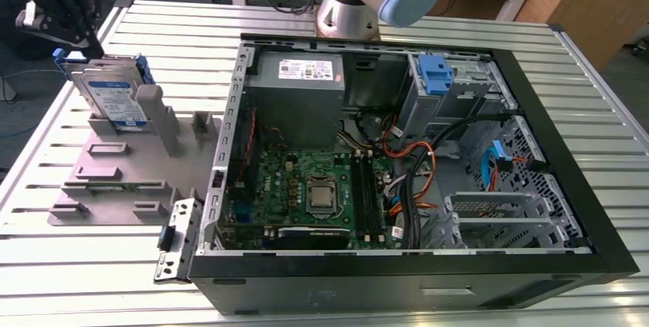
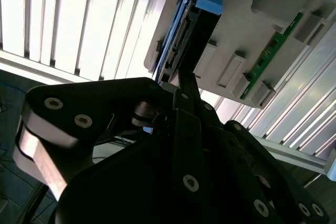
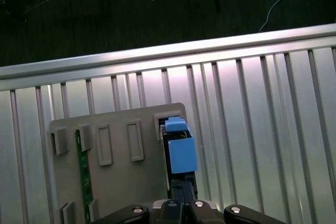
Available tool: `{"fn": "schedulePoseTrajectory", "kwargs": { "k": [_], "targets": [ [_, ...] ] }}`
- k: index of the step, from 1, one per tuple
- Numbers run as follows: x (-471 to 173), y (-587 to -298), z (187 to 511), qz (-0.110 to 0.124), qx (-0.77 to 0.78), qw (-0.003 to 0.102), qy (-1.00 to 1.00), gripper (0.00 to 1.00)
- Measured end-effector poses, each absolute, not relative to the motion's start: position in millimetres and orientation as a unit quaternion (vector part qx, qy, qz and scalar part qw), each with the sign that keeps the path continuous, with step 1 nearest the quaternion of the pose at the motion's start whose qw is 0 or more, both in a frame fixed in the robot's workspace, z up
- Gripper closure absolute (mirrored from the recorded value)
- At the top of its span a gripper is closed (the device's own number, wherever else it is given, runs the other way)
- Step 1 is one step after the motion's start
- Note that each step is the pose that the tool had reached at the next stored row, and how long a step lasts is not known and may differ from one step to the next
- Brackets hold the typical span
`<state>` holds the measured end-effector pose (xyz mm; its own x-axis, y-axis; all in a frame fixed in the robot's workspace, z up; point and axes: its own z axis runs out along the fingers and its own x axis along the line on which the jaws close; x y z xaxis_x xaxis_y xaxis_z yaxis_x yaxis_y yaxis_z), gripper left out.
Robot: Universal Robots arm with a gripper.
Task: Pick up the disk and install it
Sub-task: 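Pick up the disk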
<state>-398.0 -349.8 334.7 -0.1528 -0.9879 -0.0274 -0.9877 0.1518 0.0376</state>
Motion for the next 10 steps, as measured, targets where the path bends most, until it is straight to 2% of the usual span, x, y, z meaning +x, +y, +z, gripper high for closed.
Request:
{"fn": "schedulePoseTrajectory", "kwargs": {
  "k": [10],
  "targets": [
    [-396.5, -349.8, 333.8, -0.022, 0.653, 0.001, -0.757, 0.89]
  ]
}}
